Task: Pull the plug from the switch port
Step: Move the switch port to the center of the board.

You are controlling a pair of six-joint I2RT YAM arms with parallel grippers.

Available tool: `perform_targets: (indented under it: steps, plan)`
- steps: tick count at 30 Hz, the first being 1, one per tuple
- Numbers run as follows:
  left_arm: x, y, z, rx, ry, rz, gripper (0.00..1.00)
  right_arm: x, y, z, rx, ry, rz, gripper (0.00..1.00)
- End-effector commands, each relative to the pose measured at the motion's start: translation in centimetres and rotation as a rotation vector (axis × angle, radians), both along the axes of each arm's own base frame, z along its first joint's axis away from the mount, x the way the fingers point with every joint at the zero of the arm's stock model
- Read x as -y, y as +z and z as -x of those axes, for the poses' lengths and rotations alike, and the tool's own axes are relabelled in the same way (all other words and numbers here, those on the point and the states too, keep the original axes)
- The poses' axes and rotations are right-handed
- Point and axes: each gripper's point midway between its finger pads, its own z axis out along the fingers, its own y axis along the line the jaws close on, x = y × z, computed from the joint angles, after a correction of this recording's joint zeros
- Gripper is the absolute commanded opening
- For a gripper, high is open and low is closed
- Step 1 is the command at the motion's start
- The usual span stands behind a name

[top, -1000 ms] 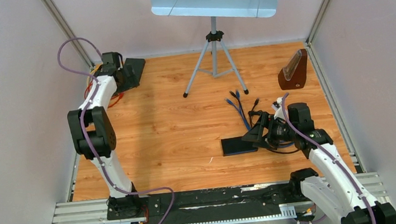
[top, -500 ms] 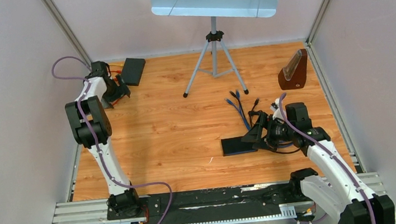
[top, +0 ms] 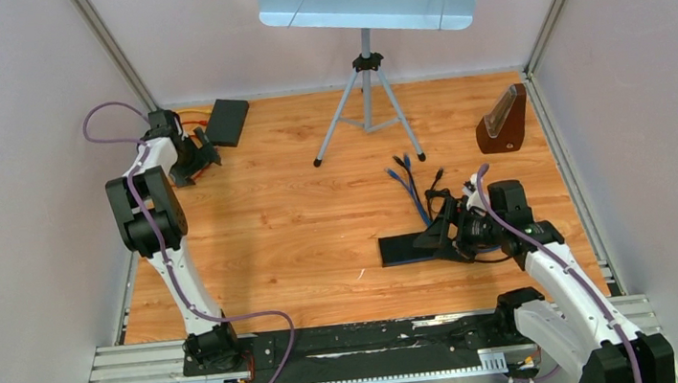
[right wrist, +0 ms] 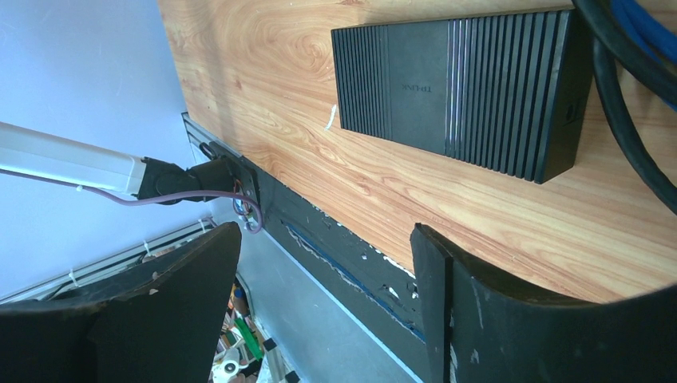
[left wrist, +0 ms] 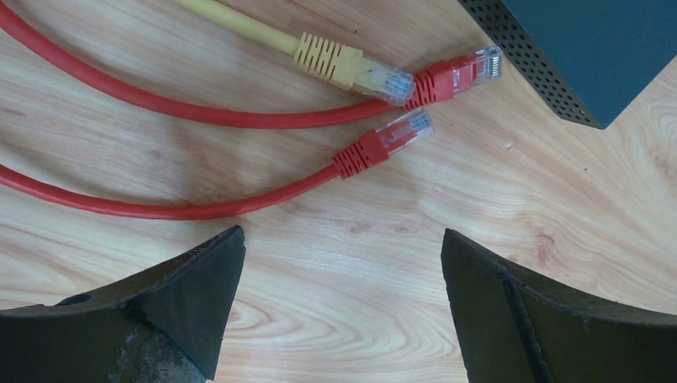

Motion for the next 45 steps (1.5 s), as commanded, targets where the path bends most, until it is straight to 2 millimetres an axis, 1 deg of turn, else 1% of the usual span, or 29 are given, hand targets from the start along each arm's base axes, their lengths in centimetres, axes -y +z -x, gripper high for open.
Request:
perform_targets:
  steps: [1,4,7,9,12,14,15,16,17,18,19,23,25,28,29,30,31,32,33,34,37,38,39,40,41,42,43,44,45]
  plan:
    - [-0.9,4.9,-2.1,0.143,-0.023,-0.048,1.0,-0.3,0.5,-0.4,0.052,0.01,-0.019,0.78]
    - [-1.5,4.5,-2.4,0.128,0.001,-0.061,1.0,-0.3,0.1,-0.5,0.044,0.011,-0.02,0.78]
    - [-1.1,3.7,-2.5,0.127,-0.007,-0.045,1.0,-0.4,0.0,-0.5,0.037,0.026,-0.021,0.78]
    - [-1.4,2.8,-2.2,0.107,0.011,-0.053,1.0,-0.4,0.0,-0.5,0.036,0.029,-0.02,0.78]
    - [-1.1,1.7,-1.9,0.097,-0.017,-0.047,1.0,-0.4,0.0,-0.4,0.037,0.029,-0.021,0.78]
    - [-1.5,0.8,-1.5,0.068,-0.005,-0.062,1.0,-0.4,0.0,-0.4,0.036,0.022,-0.022,0.78]
    - [-1.5,-0.1,-0.9,0.033,-0.002,-0.062,1.0,-0.4,0.0,-0.4,0.036,0.02,-0.023,0.78]
    - [-1.9,-0.2,-0.9,0.017,0.009,-0.078,1.0,-0.4,0.0,-0.3,0.036,0.021,-0.024,0.78]
    - [-2.0,-1.3,-0.1,-0.037,0.013,-0.076,1.0,-0.4,0.0,-0.3,0.035,0.022,-0.025,0.78]
    - [-2.3,-1.2,-0.2,-0.046,0.02,-0.087,1.0,-0.4,0.0,-0.3,0.035,0.022,-0.027,0.78]
    - [-2.2,-2.0,0.3,-0.078,0.019,-0.082,1.0,-0.4,0.0,-0.2,0.033,0.021,-0.028,0.78]
    - [-2.0,-3.1,1.3,-0.107,0.019,-0.076,1.0,-0.4,-0.2,-0.2,0.029,0.018,-0.025,0.78]
    - [-1.9,-3.2,1.7,-0.107,0.018,-0.076,1.0,-0.4,-0.3,-0.1,0.028,0.018,-0.026,0.78]
    - [-1.4,-2.4,1.6,-0.056,-0.011,-0.067,0.99,-0.4,-0.3,-0.1,0.029,0.02,-0.025,0.78]
    - [-0.9,-1.4,1.3,-0.009,-0.031,-0.054,0.98,-0.4,-0.3,-0.1,0.032,0.02,-0.026,0.78]
    - [-0.8,0.1,0.9,0.037,-0.047,-0.06,0.98,-0.4,-0.3,-0.1,0.031,0.022,-0.026,0.78]
    - [-0.5,0.6,0.5,0.078,-0.062,-0.054,0.98,-0.4,-0.3,-0.1,0.033,0.022,-0.025,0.78]
    - [-0.5,2.3,0.2,0.124,-0.07,-0.065,0.99,-0.4,-0.4,-0.1,0.032,0.022,-0.025,0.78]
    - [-0.6,3.0,-0.3,0.157,-0.072,-0.073,1.0,-0.4,-0.4,-0.1,0.032,0.021,-0.023,0.79]
    - [-0.7,4.2,-0.6,0.186,-0.071,-0.086,1.0,-0.4,-0.4,-0.1,0.03,0.022,-0.024,0.79]
    - [-1.8,6.4,-1.7,0.229,-0.047,-0.133,1.0,-0.4,-0.5,-0.2,0.029,0.021,-0.024,0.79]
    - [-2.0,6.1,-1.8,0.221,-0.047,-0.141,1.0,-0.4,-0.5,-0.3,0.029,0.02,-0.025,0.79]
    - [-2.3,6.6,-2.3,0.221,-0.043,-0.151,1.0,-0.4,-0.4,-0.3,0.03,0.021,-0.027,0.79]
    - [-2.2,5.6,-2.0,0.182,-0.05,-0.146,1.0,-0.5,-0.4,-0.3,0.03,0.023,-0.029,0.79]
    - [-2.4,6.1,-2.6,0.19,-0.051,-0.15,1.0,-0.5,-0.4,-0.4,0.029,0.022,-0.029,0.79]
    - [-2.4,5.1,-2.5,0.162,-0.049,-0.144,1.0,-0.5,-0.4,-0.4,0.029,0.022,-0.028,0.79]
    - [-2.6,5.1,-2.8,0.16,-0.03,-0.144,1.0,-0.5,-0.5,-0.4,0.026,0.021,-0.028,0.78]
    - [-2.6,3.8,-2.6,0.125,-0.023,-0.132,1.0,-0.5,-0.6,-0.3,0.025,0.021,-0.027,0.79]
    - [-2.6,3.9,-2.9,0.125,-0.018,-0.124,1.0,-0.5,-0.6,-0.3,0.024,0.021,-0.027,0.79]
